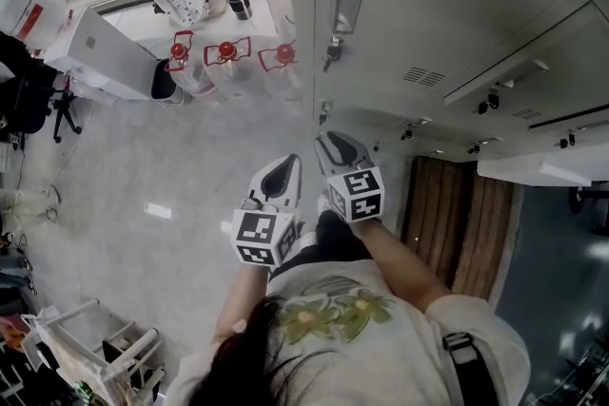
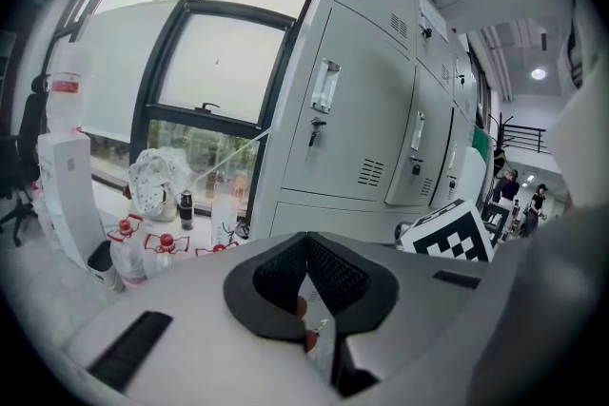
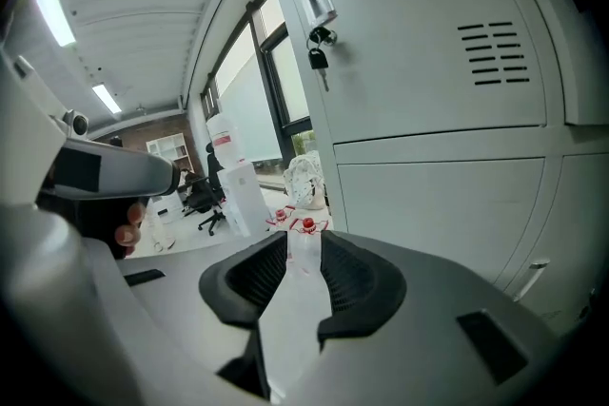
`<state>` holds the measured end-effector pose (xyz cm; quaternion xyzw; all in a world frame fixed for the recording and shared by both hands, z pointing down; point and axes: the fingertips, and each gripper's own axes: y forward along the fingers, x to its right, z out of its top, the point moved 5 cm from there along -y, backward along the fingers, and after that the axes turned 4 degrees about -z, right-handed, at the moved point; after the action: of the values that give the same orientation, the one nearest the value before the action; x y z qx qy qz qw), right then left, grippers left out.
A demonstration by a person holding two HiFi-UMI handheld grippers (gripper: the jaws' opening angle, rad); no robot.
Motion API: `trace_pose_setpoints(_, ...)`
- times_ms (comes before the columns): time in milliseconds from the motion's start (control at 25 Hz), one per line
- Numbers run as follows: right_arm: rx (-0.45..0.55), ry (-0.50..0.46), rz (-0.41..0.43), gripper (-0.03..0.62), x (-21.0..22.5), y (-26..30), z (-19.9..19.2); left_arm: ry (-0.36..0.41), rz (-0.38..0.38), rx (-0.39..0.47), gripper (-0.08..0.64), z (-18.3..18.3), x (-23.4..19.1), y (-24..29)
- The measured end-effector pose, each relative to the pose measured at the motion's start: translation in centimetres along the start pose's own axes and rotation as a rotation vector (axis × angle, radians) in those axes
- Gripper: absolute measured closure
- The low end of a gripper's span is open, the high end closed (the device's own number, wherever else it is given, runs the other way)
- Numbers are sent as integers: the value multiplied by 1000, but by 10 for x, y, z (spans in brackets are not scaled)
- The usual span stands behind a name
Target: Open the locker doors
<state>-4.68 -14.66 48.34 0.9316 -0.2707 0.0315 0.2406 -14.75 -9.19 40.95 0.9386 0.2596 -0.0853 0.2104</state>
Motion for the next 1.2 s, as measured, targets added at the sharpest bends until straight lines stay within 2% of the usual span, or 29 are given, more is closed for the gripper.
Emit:
trace_pose_setpoints(480, -58, 44, -33, 480, 24, 44, -30, -36, 16, -10, 529, -19, -12, 20)
trace_pose_setpoints(720, -46, 25, -83, 480, 35, 66, -38, -35, 3, -8, 529, -19, -9, 24)
trace_pose_setpoints(1200, -74, 51, -109, 480, 49, 101, -61, -56, 12, -22, 529, -34, -16, 42)
